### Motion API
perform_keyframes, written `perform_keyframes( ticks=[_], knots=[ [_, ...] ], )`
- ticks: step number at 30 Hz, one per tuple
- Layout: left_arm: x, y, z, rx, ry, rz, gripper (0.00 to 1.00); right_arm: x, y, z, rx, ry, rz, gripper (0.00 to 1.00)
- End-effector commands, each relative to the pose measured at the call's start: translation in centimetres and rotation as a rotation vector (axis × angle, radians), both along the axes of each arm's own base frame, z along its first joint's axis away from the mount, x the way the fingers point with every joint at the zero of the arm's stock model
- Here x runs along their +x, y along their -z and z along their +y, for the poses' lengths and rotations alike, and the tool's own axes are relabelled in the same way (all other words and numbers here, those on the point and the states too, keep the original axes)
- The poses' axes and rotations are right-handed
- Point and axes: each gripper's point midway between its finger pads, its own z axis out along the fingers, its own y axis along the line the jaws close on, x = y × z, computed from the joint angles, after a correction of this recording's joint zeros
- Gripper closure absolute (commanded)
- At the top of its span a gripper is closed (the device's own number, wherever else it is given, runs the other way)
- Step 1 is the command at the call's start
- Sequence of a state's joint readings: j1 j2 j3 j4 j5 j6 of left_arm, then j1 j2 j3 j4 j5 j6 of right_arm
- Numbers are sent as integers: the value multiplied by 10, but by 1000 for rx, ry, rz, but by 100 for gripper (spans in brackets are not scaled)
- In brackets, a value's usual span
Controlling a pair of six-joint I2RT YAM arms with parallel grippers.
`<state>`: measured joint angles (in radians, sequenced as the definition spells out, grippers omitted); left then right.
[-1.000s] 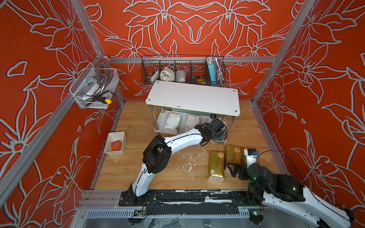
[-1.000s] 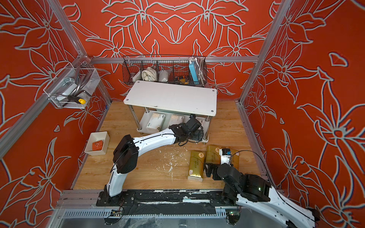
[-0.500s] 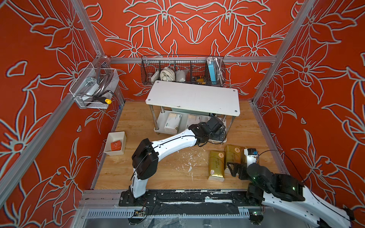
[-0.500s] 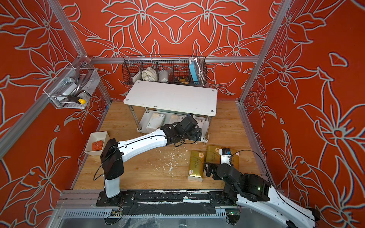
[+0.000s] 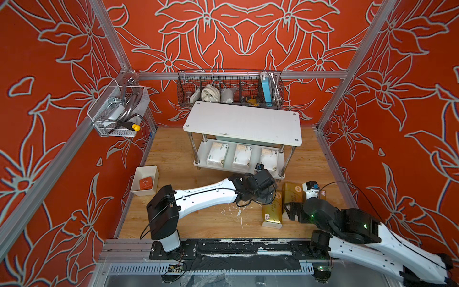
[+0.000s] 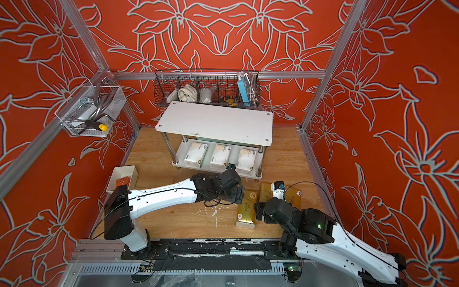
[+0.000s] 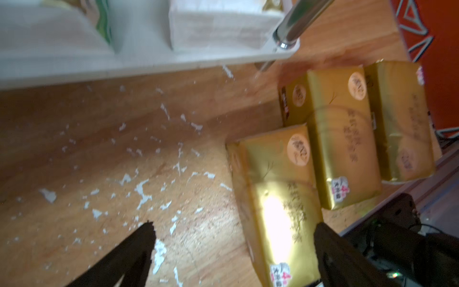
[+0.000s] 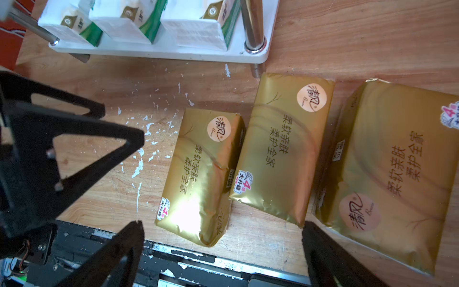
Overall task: Place the tissue boxes on the shelf by color
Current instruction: Pick up the box of tissues from the center of the board.
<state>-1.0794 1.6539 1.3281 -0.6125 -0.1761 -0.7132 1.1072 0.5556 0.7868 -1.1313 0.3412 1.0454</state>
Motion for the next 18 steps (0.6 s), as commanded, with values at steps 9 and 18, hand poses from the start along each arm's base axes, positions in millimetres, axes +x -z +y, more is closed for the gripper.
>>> perform_keyframes(
  ticks=[9,18],
  knots=[
    [-8,-13,101,58,-210,-63,1,-19,38,40,-98,-136,232,1],
    [2,-25,164,20,-319,-84,1,-13,51,60,-80,-90,267,1]
  ],
)
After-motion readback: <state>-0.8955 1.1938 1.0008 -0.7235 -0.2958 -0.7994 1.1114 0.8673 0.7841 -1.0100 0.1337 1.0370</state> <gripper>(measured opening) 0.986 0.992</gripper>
